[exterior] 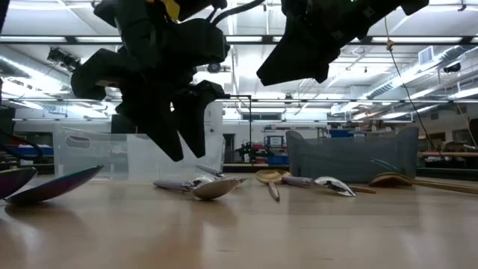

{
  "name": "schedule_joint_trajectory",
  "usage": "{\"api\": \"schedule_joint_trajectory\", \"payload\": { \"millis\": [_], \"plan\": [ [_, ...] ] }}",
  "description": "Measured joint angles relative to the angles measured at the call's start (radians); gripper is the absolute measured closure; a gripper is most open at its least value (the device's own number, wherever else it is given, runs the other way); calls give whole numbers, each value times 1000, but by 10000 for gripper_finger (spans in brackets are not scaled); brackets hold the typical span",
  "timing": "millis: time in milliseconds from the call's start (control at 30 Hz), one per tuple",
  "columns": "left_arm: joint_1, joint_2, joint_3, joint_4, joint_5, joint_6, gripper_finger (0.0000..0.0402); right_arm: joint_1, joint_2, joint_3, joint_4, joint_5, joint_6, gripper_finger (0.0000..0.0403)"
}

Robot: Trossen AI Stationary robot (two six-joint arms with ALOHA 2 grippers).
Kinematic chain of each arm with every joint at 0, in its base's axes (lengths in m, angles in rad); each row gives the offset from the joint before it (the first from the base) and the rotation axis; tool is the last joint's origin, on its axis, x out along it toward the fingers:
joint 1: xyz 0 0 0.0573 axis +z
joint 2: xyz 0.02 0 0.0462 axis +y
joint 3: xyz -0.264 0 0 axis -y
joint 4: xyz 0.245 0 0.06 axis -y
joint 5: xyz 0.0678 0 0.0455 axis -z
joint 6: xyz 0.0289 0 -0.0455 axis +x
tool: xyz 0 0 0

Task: Sort silverware by color (type)
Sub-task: Put the blue spoon into the bottom transparent bin

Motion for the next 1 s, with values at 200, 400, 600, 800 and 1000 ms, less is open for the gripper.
{"api": "schedule_joint_trajectory", "payload": {
  "millis": [200,400,600,800,1000],
  "plan": [
    [45,8,0,37,96,100,215,-2,0,-20,3,21,18,270],
    [50,37,-2,41,107,174,215,-1,0,-22,6,21,26,270],
    [49,77,1,38,147,188,220,-1,0,-23,14,21,26,270],
    [41,77,1,19,146,187,255,0,0,-23,20,21,26,270],
    [-13,77,0,-18,121,227,286,0,0,-23,21,21,26,270]
  ]
}}
